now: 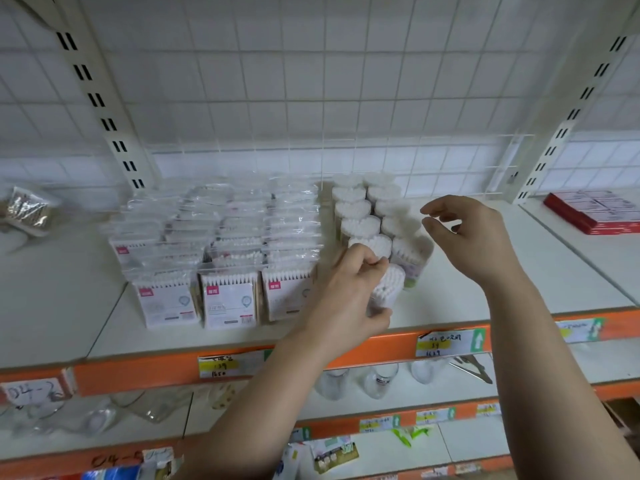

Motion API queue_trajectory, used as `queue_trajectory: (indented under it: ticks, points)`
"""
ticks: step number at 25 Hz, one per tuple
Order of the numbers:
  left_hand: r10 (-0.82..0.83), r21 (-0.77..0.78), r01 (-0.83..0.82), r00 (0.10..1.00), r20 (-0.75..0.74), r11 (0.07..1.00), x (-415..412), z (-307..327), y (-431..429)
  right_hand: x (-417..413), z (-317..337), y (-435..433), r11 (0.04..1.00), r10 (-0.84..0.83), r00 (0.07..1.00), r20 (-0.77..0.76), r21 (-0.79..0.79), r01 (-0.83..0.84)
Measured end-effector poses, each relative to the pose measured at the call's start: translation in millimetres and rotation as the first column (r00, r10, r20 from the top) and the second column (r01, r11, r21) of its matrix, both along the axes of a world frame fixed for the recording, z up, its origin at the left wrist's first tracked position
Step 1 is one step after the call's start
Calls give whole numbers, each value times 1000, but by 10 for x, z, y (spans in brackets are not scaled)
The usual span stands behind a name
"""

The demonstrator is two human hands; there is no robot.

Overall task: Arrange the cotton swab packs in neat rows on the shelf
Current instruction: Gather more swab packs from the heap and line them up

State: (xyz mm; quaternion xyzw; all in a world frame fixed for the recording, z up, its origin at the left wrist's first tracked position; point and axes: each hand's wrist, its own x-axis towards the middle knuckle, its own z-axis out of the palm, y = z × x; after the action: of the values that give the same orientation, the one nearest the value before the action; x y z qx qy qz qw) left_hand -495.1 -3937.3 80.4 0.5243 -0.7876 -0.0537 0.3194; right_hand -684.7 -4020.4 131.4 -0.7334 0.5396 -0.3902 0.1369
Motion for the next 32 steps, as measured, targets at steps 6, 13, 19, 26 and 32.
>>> queue_trajectory:
  ticks: [6,13,19,26,32]
  points:
    - [33,-61,-32,999,14,998,4,39,-48,61,23,-91,1000,20,1000,19,-11,-20]
    - [39,-77,-35,998,57,996,42,97,-36,232,56,-140,998,64,998,2,-22,-64]
    - [59,-146,-40,990,126,989,59,114,-28,403,112,-135,994,101,995,-8,-29,-102]
    - [222,-326,-175,969,112,929,687,412,30,960,221,-92,972,220,974,-52,-68,-224]
    - [400,-331,-373,916,15,867,1787,596,308,1978,379,101,924,355,928,-114,-111,-367]
